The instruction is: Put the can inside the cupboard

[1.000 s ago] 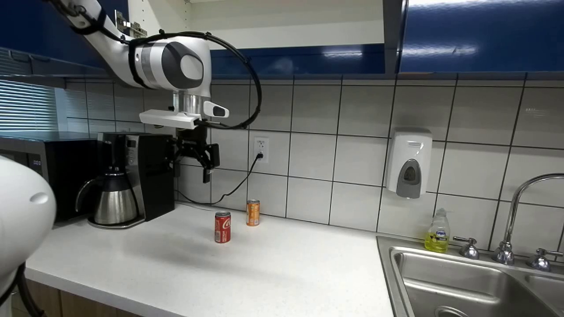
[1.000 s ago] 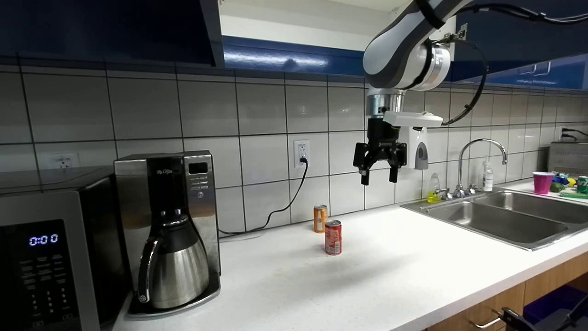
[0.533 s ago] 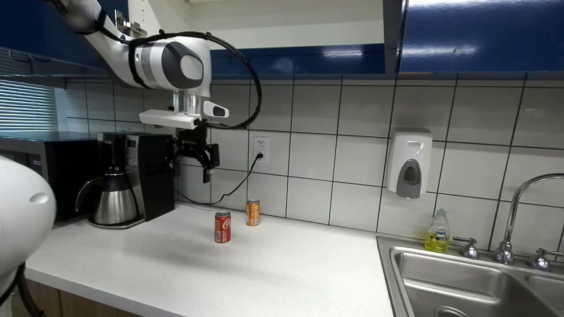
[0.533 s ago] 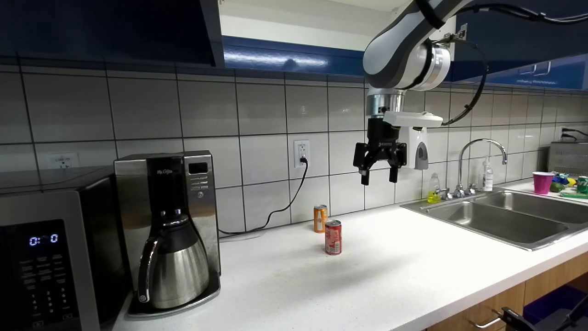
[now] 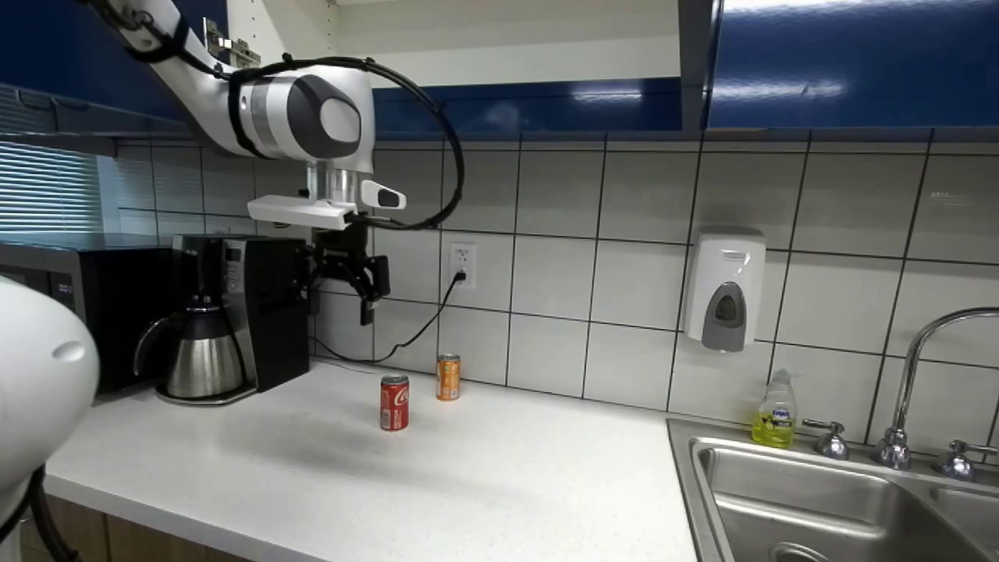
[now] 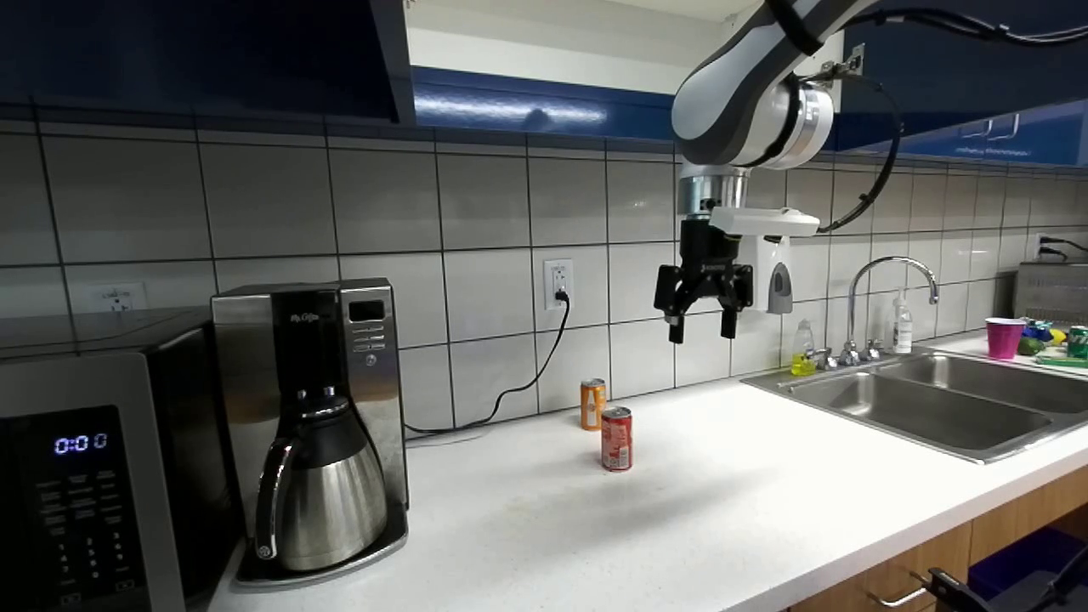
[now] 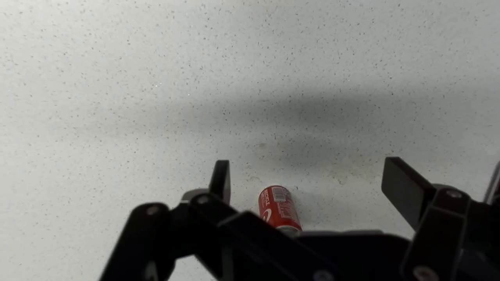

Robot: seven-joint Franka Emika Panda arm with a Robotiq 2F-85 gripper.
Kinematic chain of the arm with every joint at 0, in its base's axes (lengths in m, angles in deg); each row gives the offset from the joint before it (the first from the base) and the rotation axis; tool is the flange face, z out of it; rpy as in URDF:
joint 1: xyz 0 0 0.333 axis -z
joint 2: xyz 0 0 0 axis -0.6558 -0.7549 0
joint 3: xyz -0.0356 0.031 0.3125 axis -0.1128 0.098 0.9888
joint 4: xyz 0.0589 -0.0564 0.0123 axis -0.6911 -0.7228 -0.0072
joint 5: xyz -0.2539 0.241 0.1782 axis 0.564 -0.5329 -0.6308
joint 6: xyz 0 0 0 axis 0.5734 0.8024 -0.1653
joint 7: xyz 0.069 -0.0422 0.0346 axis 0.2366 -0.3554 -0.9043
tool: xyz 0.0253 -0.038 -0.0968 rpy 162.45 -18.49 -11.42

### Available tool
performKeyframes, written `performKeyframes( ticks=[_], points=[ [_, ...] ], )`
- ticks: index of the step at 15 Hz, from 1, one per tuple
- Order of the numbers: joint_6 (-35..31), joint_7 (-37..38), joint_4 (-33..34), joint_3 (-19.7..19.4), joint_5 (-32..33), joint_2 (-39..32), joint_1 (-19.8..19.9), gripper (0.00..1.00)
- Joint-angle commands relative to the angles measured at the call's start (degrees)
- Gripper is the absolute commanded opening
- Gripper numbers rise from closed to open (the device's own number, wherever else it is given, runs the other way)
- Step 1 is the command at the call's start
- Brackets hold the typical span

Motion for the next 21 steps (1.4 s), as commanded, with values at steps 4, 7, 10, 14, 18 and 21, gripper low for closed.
performKeyframes(
  ticks=[4, 7, 10, 14, 18, 21],
  points=[
    [-9.28, -0.64, 3.02, 0.3, 2.35, -11.12, 1.5, 1.0],
    [-15.12, -0.7, 5.3, 0.05, 3.5, -19.44, 1.84, 1.0],
    [-19.18, -0.31, 9.07, 0.08, 4.82, -27.68, 1.77, 1.0],
    [-22.42, 0.34, 14.82, 0.08, 6.96, -36.17, 0.91, 1.0],
    [-23.86, 0.56, 19.44, 0.15, 8.61, -41.76, -0.3, 1.0],
    [-24.62, 0.68, 21.5, 0.28, 8.84, -44.15, -1.22, 1.0]
  ],
)
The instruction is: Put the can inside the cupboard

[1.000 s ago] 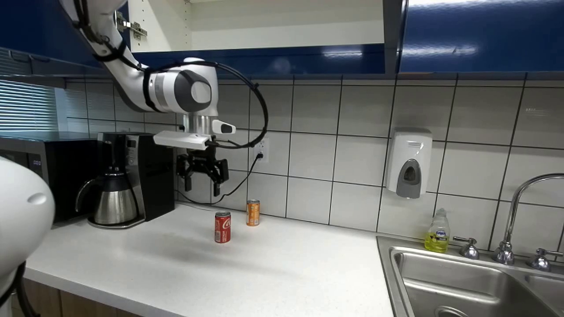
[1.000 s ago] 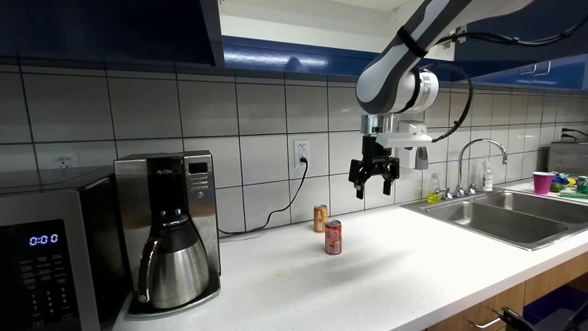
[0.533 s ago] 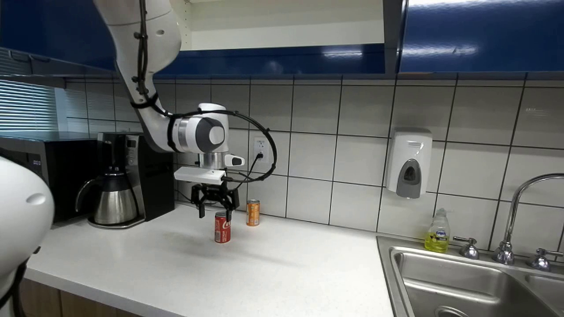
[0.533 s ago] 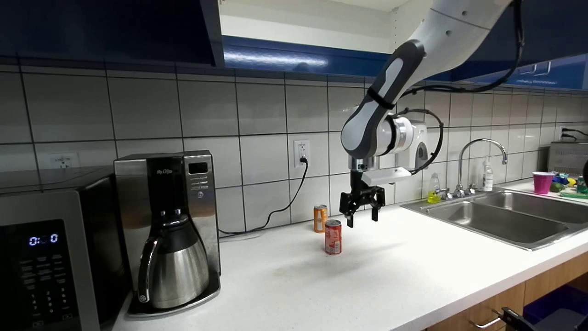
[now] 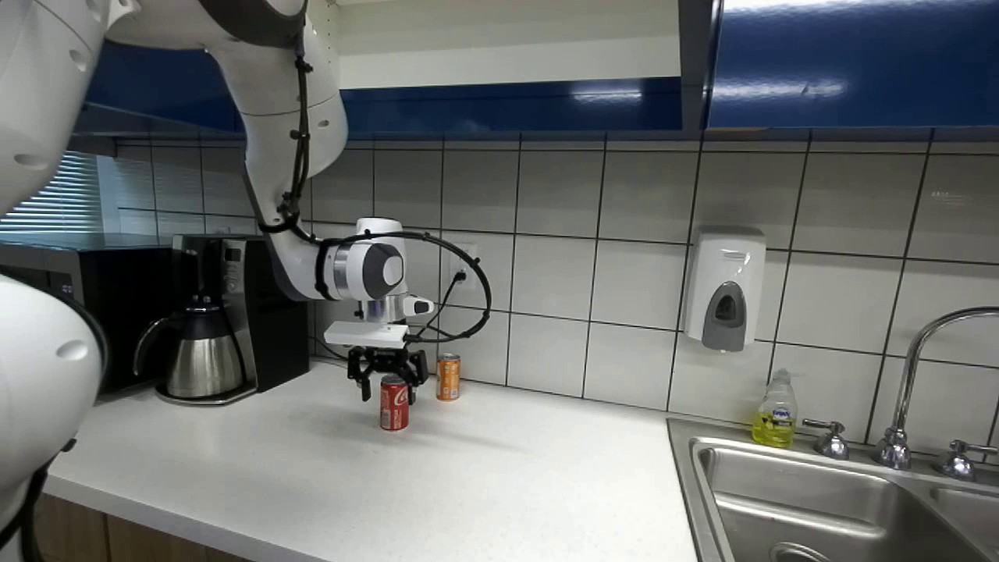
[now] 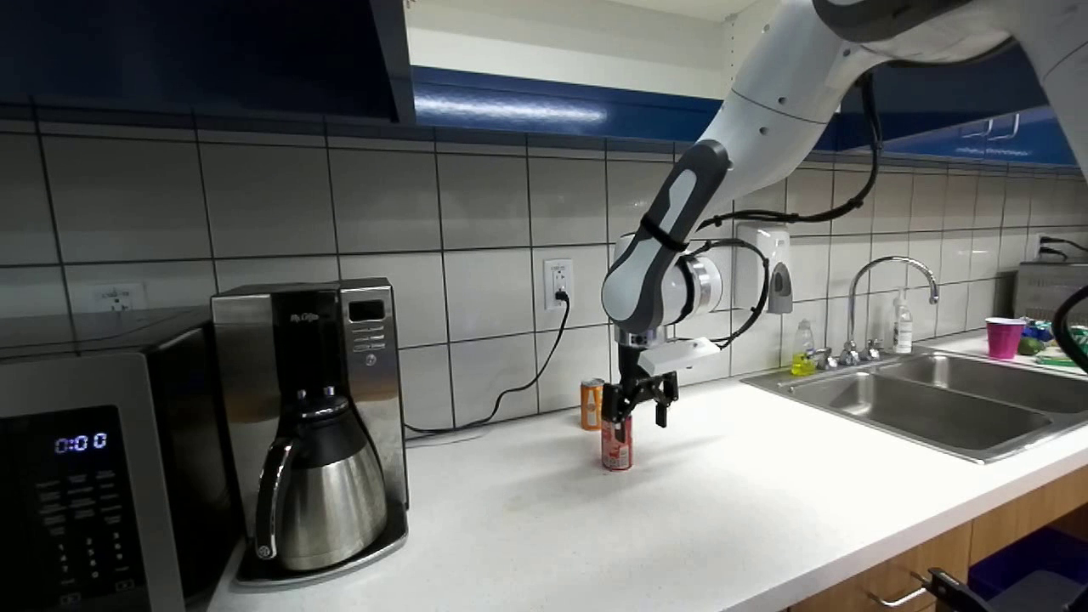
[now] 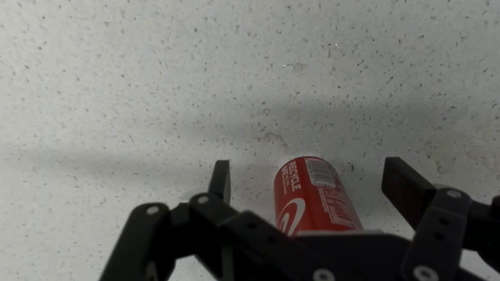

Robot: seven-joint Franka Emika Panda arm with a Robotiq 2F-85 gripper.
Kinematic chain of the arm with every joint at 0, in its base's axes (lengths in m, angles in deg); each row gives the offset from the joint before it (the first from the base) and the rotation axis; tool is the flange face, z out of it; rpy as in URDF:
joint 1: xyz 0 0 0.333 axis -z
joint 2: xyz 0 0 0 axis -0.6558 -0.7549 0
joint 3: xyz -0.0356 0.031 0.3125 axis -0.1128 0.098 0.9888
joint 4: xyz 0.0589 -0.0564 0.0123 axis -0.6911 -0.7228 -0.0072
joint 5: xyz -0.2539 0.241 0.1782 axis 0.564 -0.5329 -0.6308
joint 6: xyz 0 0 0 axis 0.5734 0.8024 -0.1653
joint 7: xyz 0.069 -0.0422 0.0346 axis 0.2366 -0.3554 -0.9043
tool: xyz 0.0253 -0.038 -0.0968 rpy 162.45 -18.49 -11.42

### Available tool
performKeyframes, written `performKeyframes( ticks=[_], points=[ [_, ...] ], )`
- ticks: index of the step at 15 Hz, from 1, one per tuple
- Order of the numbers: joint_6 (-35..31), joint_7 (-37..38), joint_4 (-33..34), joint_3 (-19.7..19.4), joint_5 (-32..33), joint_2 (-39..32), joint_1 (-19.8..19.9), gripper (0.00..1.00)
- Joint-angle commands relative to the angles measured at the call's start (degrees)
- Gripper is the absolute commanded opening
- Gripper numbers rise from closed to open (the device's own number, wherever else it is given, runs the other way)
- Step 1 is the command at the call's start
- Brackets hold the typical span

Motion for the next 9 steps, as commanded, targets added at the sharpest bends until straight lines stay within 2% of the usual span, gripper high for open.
performKeyframes(
  ticks=[1, 6, 9],
  points=[
    [-1.13, 1.28, 3.32, 0.17, 1.38, -3.08, -1.04, 1.0],
    [-6.87, 5.33, 1.58, -1.6, 3.4, -2.76, -3.72, 1.0],
    [-7.93, 6.41, 1.21, -2.15, 4.37, -2.7, -4.56, 1.0]
  ],
)
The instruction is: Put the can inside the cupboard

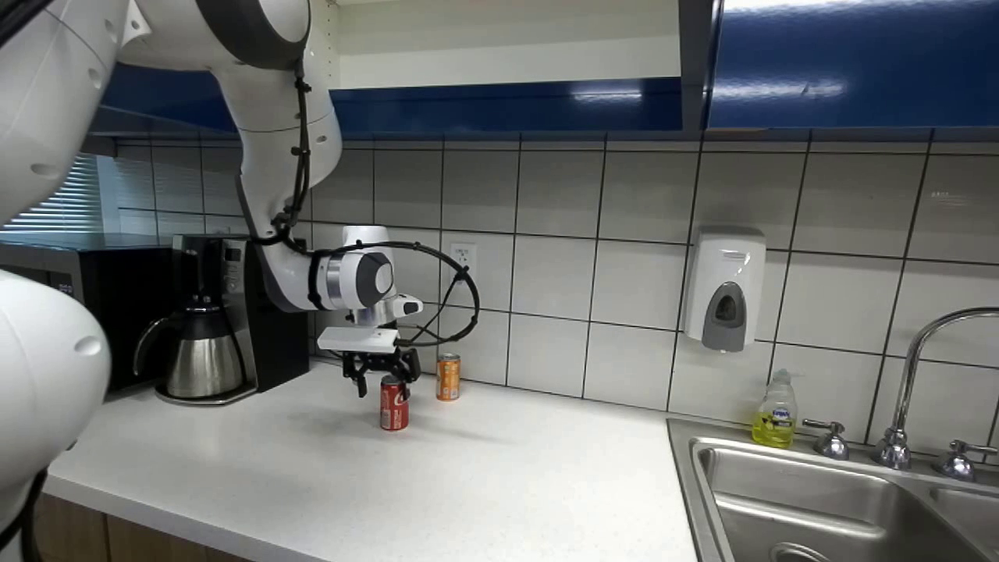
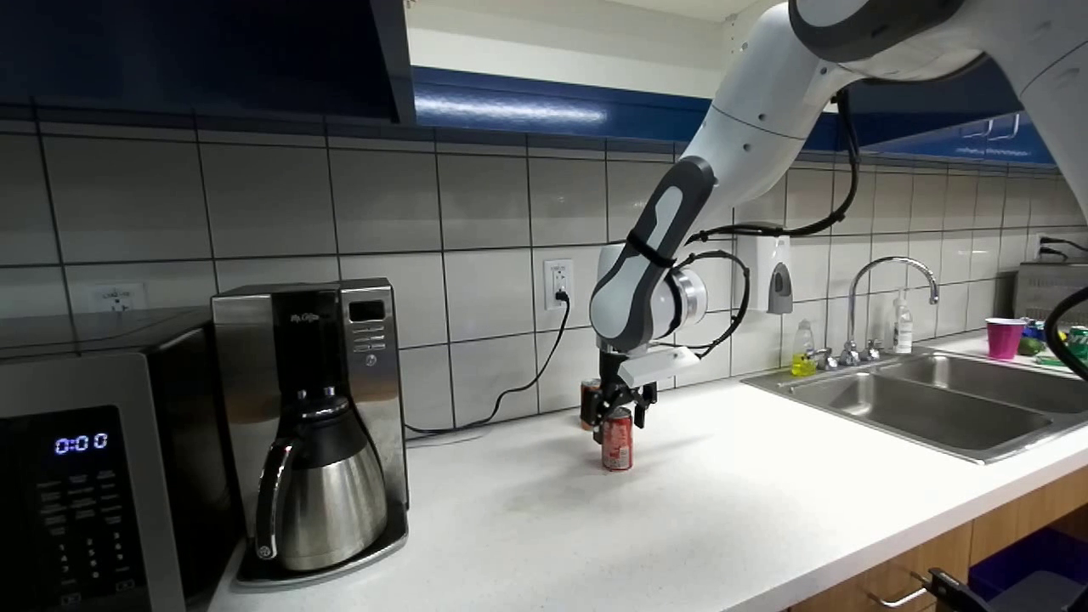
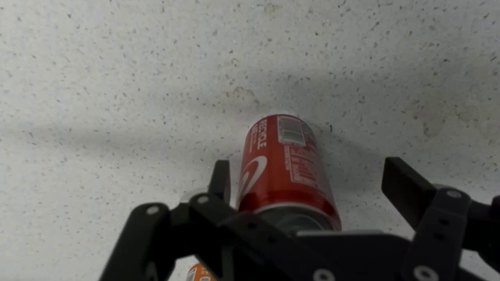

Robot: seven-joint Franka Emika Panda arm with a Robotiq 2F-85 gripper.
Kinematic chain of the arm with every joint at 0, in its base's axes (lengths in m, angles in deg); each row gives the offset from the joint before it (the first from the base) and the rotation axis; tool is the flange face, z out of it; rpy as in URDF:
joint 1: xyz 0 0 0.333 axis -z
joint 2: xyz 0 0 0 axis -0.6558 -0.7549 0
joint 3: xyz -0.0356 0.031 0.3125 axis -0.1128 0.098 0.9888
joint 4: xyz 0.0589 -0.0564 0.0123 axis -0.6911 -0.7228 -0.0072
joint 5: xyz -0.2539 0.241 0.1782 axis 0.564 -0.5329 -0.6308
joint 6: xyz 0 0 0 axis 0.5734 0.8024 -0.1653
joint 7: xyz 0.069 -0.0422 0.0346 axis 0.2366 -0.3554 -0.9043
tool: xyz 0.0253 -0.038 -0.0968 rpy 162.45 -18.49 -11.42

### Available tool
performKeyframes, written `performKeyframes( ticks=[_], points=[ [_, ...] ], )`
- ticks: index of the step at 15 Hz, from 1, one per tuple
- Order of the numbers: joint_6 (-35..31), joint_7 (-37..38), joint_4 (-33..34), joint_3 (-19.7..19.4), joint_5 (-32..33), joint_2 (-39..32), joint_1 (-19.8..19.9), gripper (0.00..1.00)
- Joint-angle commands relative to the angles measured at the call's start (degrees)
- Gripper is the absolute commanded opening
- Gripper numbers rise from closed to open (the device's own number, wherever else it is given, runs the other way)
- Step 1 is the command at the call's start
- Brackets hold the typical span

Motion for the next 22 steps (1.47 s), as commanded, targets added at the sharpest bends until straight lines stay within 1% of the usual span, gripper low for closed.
performKeyframes(
  ticks=[1, 4, 8, 14, 19, 22],
  points=[
    [-1.47, 2.91, -0.81, -1.24, 2.08, 0.51, -1.4, 1.0],
    [-1.39, 3.94, -1.08, -1.79, 2.57, 0.5, -1.89, 1.0],
    [-1.54, 7.3, -0.89, -3.79, 4.04, -0.02, -3.05, 1.0],
    [-2.61, 10.25, 0.01, -5.86, 6.15, -1.52, -4.34, 1.0],
    [-7.97, 14.02, 0.11, -9.39, 8.93, -3.85, -7.28, 1.0],
    [-11.24, 14.71, 0.02, -11.28, 8.68, -4.97, -9.05, 0.99]
  ],
)
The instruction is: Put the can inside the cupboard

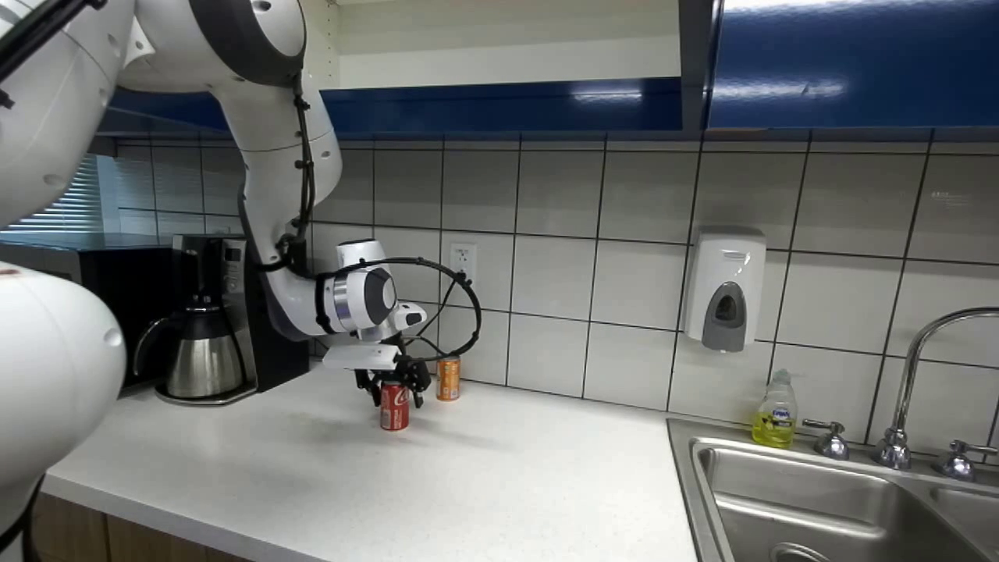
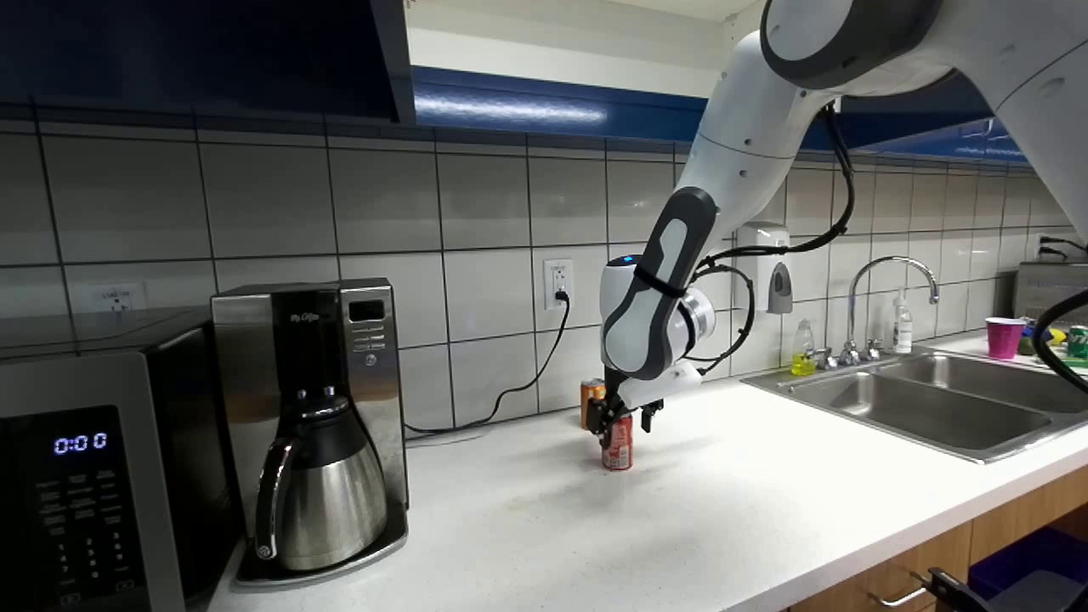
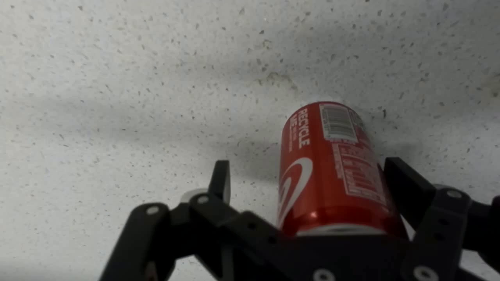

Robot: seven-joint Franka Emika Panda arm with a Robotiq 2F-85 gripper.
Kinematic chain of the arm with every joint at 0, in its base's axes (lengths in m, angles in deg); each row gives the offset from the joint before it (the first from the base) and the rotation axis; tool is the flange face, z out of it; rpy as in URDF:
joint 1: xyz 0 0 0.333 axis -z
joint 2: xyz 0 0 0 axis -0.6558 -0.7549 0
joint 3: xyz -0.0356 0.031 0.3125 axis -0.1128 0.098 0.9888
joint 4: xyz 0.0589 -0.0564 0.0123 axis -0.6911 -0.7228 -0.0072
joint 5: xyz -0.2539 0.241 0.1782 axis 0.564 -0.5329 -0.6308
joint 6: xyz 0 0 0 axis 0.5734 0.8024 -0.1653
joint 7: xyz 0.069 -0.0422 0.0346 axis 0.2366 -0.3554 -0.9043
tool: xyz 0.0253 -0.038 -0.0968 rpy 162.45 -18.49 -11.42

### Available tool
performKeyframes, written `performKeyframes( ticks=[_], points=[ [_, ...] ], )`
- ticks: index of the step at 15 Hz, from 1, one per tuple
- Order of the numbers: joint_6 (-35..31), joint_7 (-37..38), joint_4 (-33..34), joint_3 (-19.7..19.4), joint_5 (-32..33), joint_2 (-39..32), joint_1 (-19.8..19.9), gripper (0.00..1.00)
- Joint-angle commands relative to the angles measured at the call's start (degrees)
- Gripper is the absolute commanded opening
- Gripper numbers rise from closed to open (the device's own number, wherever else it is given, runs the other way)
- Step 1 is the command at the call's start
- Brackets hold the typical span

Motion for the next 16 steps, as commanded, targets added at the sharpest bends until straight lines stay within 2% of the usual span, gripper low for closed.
performKeyframes(
  ticks=[1, 2, 5, 7, 11, 16],
  points=[
    [-3.66, 2.56, 0.52, -2.93, 1.29, -1.48, -2.63, 0.75],
    [-4.48, 2.44, 0.48, -3.34, 0.96, -1.56, -3.05, 0.74],
    [-6.14, 2.06, 0.35, -4.24, 0.32, -1.86, -3.96, 0.5],
    [-6.73, 1.69, 0.31, -4.67, 0.04, -1.99, -4.27, 0.41],
    [-5.75, 1.7, 0.4, -5.4, -0.56, -1.61, -4.62, 0.41],
    [-2.65, 1.75, -0.86, -6.38, -0.31, 2.2, -5.42, 0.41]
  ],
)
